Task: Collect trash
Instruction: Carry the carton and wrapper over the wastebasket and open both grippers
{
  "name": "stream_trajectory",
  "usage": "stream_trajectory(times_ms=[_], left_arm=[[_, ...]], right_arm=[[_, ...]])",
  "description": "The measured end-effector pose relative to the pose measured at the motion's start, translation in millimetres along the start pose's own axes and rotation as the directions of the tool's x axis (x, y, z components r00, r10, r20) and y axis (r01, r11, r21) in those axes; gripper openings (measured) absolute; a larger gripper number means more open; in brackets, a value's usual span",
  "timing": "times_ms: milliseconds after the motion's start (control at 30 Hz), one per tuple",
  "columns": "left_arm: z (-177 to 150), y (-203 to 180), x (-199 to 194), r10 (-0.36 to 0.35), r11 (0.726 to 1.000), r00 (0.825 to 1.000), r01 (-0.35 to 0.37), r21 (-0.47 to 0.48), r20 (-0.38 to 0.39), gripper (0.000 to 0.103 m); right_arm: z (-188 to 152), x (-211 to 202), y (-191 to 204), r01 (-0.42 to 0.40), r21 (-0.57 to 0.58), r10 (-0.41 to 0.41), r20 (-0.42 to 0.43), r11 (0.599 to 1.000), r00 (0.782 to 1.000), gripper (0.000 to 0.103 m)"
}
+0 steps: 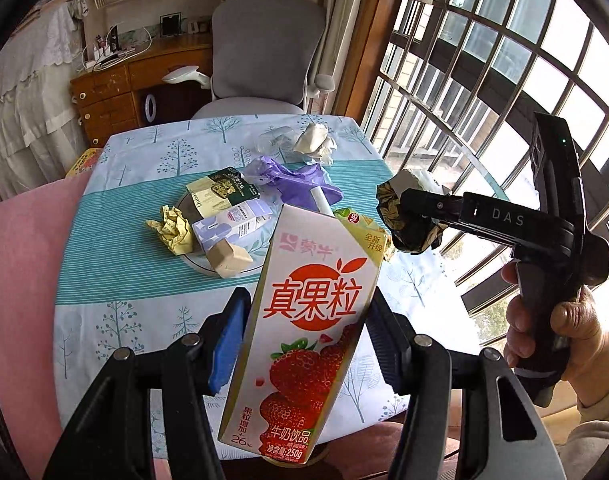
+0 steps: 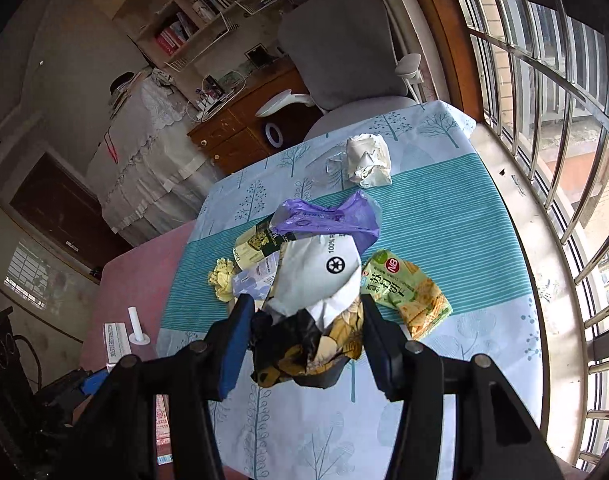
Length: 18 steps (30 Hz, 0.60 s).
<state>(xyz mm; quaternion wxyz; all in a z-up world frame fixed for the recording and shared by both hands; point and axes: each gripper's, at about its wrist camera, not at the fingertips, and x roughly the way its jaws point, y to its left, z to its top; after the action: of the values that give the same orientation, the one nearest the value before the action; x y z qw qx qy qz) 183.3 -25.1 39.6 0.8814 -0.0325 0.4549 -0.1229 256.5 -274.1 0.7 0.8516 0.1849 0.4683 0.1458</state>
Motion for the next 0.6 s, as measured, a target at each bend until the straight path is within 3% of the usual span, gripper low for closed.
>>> stream_trajectory(times_ms=[267, 467, 600], left_arm=[[-69, 16, -75, -0.072, 0.995, 0.996, 0.068, 0.076, 0.059, 0.056], [-132, 23, -99, -0.131, 0.988, 0.991, 0.130, 0.081, 0.006, 0.056], [-171, 24, -94, -0.156, 0.985, 0.986, 0.160, 0.065, -0.060, 0.056]], right_arm=[[-110, -48, 53, 0.042, 0.026, -0.043, 0.024, 0.999, 0.999, 0.053], [-189, -69, 75, 0.080, 0.067, -0.079, -0.022, 0.995, 0.997, 0.053], [-234, -70, 79, 0.133, 0.071, -0.127, -0.087, 0.989, 0.988, 0.053]])
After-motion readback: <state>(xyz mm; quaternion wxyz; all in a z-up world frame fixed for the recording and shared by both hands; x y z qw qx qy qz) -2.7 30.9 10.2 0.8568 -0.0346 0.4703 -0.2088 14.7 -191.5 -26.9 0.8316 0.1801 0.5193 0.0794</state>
